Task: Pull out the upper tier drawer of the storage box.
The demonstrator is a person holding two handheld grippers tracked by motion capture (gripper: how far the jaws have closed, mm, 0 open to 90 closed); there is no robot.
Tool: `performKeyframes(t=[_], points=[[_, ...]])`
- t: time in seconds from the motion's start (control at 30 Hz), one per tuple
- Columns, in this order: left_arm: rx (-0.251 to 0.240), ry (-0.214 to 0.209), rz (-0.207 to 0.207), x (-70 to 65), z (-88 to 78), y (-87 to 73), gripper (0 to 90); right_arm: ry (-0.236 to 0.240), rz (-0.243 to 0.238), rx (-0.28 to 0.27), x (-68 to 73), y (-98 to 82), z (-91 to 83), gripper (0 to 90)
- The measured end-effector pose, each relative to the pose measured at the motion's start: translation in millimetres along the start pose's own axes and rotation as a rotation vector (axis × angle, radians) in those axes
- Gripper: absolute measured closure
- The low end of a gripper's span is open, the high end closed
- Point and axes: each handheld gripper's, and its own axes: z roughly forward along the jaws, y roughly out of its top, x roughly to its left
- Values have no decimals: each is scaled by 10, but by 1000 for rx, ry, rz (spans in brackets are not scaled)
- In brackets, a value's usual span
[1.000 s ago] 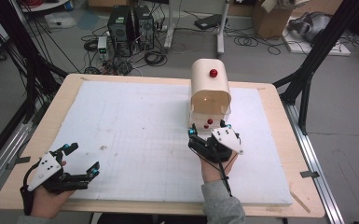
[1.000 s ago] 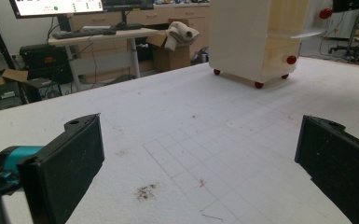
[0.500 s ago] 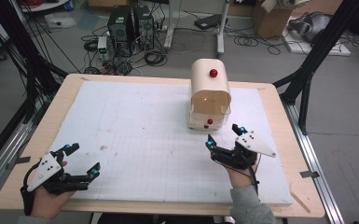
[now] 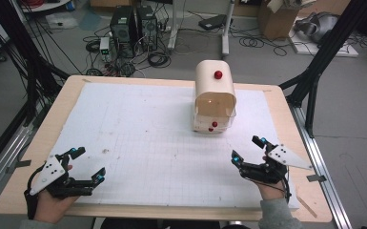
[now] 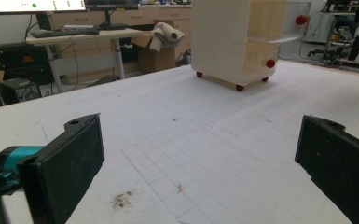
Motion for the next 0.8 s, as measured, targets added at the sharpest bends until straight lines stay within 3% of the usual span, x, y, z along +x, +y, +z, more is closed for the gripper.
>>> performKeyframes(t=[0.3, 0.63, 0.8], points=[[5, -21, -15, -8, 55, 2, 17, 25, 8, -2, -174, -147, -166, 76], [13, -49, -17, -13, 103, -3, 17, 90, -5, 9, -282, -228, -272, 76], [18, -54, -18, -28, 122, -7, 17, 99, -7, 13, -298, -239, -285, 76]])
